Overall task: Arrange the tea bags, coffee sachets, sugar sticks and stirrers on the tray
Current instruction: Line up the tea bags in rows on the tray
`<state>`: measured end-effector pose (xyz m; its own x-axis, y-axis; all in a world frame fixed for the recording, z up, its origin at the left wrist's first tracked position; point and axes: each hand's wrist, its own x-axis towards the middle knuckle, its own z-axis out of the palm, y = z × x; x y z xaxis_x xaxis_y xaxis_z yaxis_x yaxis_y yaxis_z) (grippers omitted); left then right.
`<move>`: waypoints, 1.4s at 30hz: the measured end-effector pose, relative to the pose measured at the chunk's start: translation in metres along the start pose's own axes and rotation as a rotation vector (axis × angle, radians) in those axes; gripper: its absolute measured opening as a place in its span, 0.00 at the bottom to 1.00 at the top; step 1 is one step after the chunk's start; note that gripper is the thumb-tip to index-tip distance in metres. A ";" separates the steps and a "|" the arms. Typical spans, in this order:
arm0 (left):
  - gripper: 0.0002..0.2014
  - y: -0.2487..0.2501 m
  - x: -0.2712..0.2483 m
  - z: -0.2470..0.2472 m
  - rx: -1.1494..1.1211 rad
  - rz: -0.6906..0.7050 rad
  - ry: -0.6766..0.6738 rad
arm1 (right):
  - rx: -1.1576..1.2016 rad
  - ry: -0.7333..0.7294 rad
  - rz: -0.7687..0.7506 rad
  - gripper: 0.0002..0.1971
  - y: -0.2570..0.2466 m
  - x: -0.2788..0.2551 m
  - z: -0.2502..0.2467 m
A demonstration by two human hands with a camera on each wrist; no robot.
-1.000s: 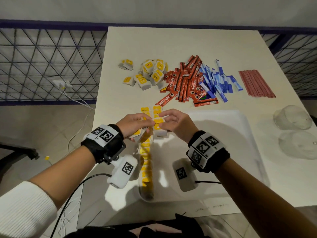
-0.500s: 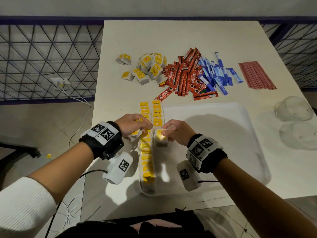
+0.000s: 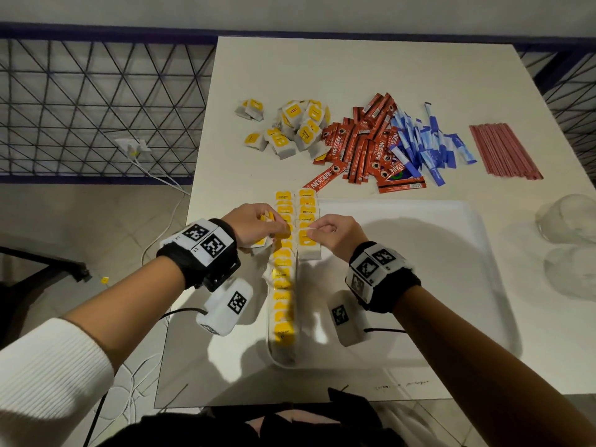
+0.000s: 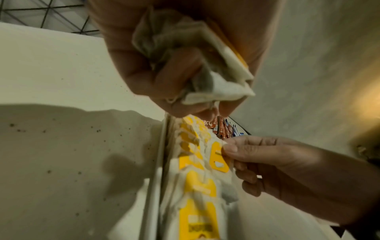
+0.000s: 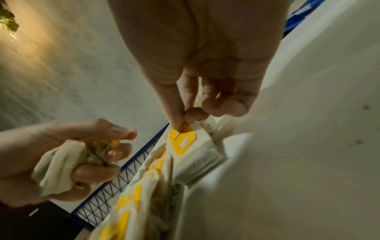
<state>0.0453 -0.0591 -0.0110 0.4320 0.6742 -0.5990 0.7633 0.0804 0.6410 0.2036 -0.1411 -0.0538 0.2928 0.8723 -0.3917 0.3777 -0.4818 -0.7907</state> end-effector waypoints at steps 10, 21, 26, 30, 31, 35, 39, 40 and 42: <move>0.13 0.020 0.005 0.016 0.523 0.065 -0.037 | 0.065 -0.005 0.067 0.08 0.009 0.006 -0.001; 0.14 0.019 0.013 0.009 0.459 -0.009 0.006 | -0.039 -0.168 -0.038 0.23 0.021 -0.006 0.009; 0.11 0.014 0.014 0.001 0.407 -0.022 0.072 | -0.055 -0.140 -0.061 0.21 0.020 -0.003 0.012; 0.12 0.011 0.013 -0.002 0.380 -0.034 0.077 | -0.071 -0.136 -0.050 0.18 0.017 -0.003 0.011; 0.12 0.009 0.013 -0.003 0.368 -0.043 0.070 | -0.079 -0.140 -0.049 0.17 0.016 -0.003 0.011; 0.19 0.003 0.013 -0.007 0.081 -0.108 0.026 | -0.114 -0.139 -0.058 0.21 0.012 -0.008 0.004; 0.24 0.003 0.011 -0.012 -0.242 -0.215 -0.039 | -0.084 0.021 -0.073 0.23 -0.001 -0.010 -0.008; 0.25 0.004 0.010 -0.012 -0.311 -0.234 -0.054 | -0.046 0.037 -0.075 0.23 -0.006 -0.011 -0.010; 0.26 0.006 0.007 -0.014 -0.431 -0.251 -0.076 | 0.025 0.019 -0.082 0.21 -0.016 -0.011 -0.010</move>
<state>0.0467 -0.0439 -0.0046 0.3061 0.5414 -0.7831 0.5873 0.5400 0.6028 0.2031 -0.1438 -0.0318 0.2784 0.9068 -0.3167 0.3789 -0.4066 -0.8313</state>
